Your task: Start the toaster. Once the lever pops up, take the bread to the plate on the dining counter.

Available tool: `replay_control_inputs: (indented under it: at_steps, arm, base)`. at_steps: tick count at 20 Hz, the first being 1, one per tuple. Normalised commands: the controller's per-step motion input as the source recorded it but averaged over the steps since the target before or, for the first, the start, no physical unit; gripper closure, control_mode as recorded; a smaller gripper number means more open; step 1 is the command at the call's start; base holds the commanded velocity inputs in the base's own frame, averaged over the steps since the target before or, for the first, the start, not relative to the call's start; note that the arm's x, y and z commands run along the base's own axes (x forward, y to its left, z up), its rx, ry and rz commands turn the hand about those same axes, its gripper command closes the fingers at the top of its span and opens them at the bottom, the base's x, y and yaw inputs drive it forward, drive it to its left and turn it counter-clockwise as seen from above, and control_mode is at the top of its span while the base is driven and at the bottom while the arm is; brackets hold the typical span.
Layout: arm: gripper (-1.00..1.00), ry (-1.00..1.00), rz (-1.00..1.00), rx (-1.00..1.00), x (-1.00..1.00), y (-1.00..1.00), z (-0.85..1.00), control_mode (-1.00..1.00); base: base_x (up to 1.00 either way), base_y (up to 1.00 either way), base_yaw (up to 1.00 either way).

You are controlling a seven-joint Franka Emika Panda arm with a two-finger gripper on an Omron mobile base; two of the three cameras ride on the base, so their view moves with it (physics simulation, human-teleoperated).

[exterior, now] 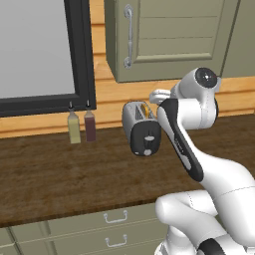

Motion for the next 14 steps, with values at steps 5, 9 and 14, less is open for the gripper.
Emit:
replay_control_inputs:
  at_steps: [5,9,14]
  arm:
    - [-1.0,0.0,0.0,0.0,0.0,0.0,0.0,-1.0]
    - [-1.0,0.0,0.0,0.0,0.0,0.0,0.0,-1.0]
    - [-1.0,0.0,0.0,0.0,0.0,0.0,0.0,-1.0]
  base:
    - [0.0,0.0,0.0]
    - [0.0,0.0,0.0]
    - [0.0,0.0,0.0]
